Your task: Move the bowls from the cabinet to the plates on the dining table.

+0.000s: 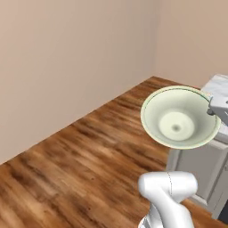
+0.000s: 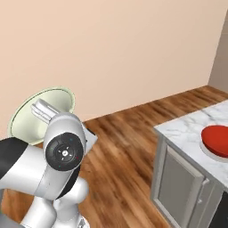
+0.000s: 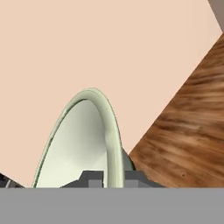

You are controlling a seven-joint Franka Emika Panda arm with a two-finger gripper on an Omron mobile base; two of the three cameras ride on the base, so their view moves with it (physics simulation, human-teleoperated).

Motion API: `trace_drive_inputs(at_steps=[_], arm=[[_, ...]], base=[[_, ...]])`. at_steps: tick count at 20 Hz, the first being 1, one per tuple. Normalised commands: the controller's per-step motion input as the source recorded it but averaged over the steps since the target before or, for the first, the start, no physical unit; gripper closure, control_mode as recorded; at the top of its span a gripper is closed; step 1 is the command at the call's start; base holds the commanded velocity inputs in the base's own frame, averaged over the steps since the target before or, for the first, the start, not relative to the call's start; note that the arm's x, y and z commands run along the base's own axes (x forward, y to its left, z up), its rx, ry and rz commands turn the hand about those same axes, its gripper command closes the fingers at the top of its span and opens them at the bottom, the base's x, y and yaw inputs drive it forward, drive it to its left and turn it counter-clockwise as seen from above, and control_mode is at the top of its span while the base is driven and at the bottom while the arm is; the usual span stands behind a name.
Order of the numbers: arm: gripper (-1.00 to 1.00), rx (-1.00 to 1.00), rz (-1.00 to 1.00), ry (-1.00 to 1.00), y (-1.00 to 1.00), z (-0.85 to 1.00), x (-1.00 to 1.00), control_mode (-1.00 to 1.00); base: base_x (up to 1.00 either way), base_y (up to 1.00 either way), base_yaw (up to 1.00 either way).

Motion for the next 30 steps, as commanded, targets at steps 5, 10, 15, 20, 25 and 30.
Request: trace_drive_inputs(at_steps=[5, 10, 15, 20, 25, 30], arm=[[1.0, 0.0, 0.0, 0.0, 0.0, 0.0, 0.0, 1.0], [1.0, 0.0, 0.0, 0.0, 0.0, 0.0, 0.0, 1.0], [1.0, 0.0, 0.0, 0.0, 0.0, 0.0, 0.0, 1.0], [1.0, 0.0, 0.0, 0.0, 0.0, 0.0, 0.0, 1.0], [1.0, 0.0, 0.0, 0.0, 0.0, 0.0, 0.0, 1.0], [1.0, 0.0, 0.0, 0.0, 0.0, 0.0, 0.0, 1.0]], base=[[0.0, -0.23, -0.43], [0.0, -0.22, -0.44], [0.0, -0.25, -0.44], [0.0, -0.25, -0.45], [0.0, -0.28, -0.44], [0.0, -0.28, -0.43]])
